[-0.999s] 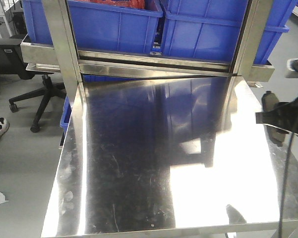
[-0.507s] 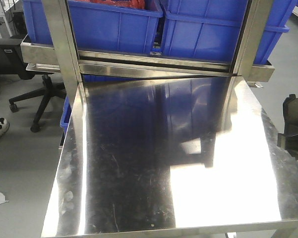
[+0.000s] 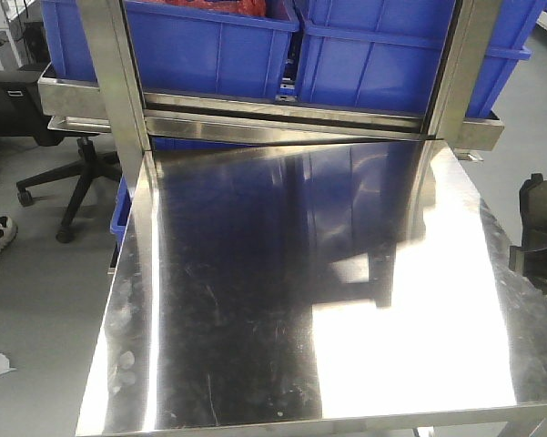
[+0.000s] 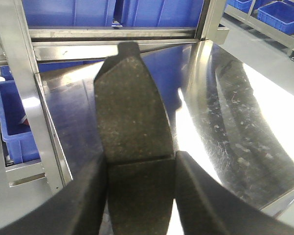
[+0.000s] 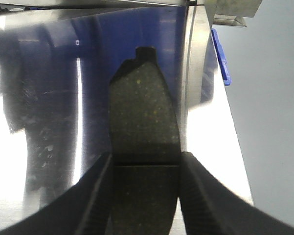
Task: Move and align brake pads A on conveyor
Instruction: 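Back the base away from the table and turn toward the aisle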
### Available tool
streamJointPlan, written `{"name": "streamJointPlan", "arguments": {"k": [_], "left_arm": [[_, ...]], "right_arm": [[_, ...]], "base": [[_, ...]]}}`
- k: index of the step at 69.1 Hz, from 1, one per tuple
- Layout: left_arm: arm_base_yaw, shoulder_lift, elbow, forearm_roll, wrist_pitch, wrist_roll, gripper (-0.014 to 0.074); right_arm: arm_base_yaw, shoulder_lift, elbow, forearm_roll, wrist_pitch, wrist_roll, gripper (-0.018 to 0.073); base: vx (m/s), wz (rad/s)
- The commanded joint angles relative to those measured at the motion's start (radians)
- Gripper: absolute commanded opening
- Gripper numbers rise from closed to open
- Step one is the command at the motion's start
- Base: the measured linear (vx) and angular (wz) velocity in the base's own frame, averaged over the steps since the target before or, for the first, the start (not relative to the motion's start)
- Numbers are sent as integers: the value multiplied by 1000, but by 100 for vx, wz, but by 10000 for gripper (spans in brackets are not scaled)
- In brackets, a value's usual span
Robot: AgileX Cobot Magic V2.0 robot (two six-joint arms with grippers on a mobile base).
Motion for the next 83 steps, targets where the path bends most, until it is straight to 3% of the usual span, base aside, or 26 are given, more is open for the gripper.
{"name": "streamJointPlan", "arguments": {"k": [1,83], "left_arm": [[1,2,-26,11,-89,-8,177],[1,4,-26,11,-89,-8,177]], "right_arm": [[-2,-17,-30,0,-85,-7,87],[-2,-17,-30,0,-85,-7,87]], "base": [[0,0],[-3,8]]}}
